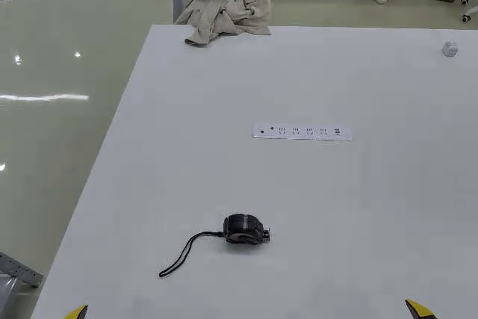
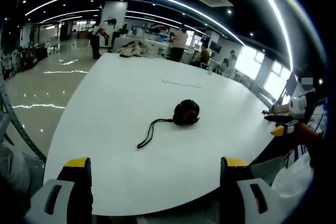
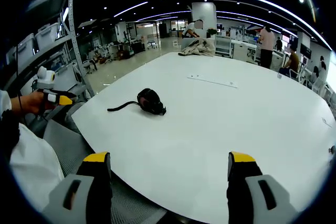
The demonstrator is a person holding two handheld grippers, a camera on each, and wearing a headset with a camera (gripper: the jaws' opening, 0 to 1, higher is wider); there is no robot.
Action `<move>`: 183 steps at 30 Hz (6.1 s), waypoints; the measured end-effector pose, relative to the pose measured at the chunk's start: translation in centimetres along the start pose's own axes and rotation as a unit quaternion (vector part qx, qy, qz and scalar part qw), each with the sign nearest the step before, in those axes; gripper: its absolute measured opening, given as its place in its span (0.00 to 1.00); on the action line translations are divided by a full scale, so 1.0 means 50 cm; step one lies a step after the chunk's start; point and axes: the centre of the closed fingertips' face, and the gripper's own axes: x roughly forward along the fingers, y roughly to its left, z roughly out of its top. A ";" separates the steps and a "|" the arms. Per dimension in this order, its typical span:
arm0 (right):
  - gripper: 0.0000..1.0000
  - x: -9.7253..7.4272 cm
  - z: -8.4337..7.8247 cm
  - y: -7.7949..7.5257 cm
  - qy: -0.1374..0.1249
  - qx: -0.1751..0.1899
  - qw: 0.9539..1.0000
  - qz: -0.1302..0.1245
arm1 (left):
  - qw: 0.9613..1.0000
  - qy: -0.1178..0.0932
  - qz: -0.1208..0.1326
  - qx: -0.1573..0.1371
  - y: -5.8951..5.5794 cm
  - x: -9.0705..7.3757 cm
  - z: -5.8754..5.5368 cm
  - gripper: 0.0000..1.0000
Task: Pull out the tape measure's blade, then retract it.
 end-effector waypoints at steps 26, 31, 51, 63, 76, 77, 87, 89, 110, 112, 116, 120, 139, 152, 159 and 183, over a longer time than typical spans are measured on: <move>0.95 0.024 0.018 0.004 0.004 -0.019 1.000 0.012 | 0.999 0.005 -0.018 0.026 -0.014 0.037 0.027 1.00; 0.95 0.033 0.020 0.006 0.005 -0.026 1.000 0.017 | 0.999 0.005 -0.023 0.032 -0.019 0.048 0.035 1.00; 0.95 0.080 0.043 0.010 0.010 -0.064 0.997 0.047 | 0.998 0.010 -0.043 0.053 -0.044 0.083 0.052 1.00; 0.94 0.115 0.050 0.021 0.018 -0.083 0.994 0.067 | 0.995 0.017 -0.071 0.072 -0.067 0.122 0.058 1.00; 0.94 0.148 0.057 0.037 0.027 -0.100 0.991 0.084 | 0.990 0.025 -0.096 0.099 -0.090 0.162 0.069 1.00; 0.94 0.150 0.057 0.037 0.027 -0.101 0.991 0.085 | 0.990 0.026 -0.098 0.101 -0.092 0.165 0.070 1.00; 0.93 0.178 0.054 0.037 0.041 -0.124 0.986 0.099 | 0.983 0.032 -0.120 0.134 -0.114 0.197 0.094 1.00; 0.93 0.184 0.056 0.036 0.043 -0.128 0.986 0.102 | 0.982 0.033 -0.125 0.139 -0.119 0.204 0.100 1.00; 0.92 0.239 0.061 0.026 0.070 -0.185 0.971 0.131 | 0.957 0.047 -0.185 0.219 -0.173 0.278 0.114 0.98; 0.92 0.245 0.062 0.028 0.072 -0.192 0.969 0.134 | 0.953 0.047 -0.193 0.230 -0.180 0.284 0.115 0.97; 0.91 0.257 0.064 0.027 0.078 -0.201 0.967 0.139 | 0.948 0.059 -0.202 0.241 -0.188 0.296 0.110 0.96; 0.91 0.271 0.060 0.029 0.083 -0.213 0.963 0.146 | 0.942 0.064 -0.210 0.254 -0.194 0.308 0.109 0.96; 0.85 0.351 0.079 0.021 0.104 -0.268 0.941 0.181 | 0.907 0.088 -0.248 0.329 -0.213 0.368 0.109 0.90; 0.82 0.399 0.067 0.028 0.120 -0.298 0.923 0.211 | 0.881 0.112 -0.271 0.372 -0.225 0.407 0.102 0.86; 0.79 0.427 0.064 0.030 0.126 -0.316 0.913 0.225 | 0.870 0.121 -0.283 0.386 -0.228 0.427 0.095 0.84; 0.70 0.516 0.063 0.039 0.130 -0.352 0.889 0.261 | 0.836 0.132 -0.317 0.429 -0.249 0.484 0.081 0.74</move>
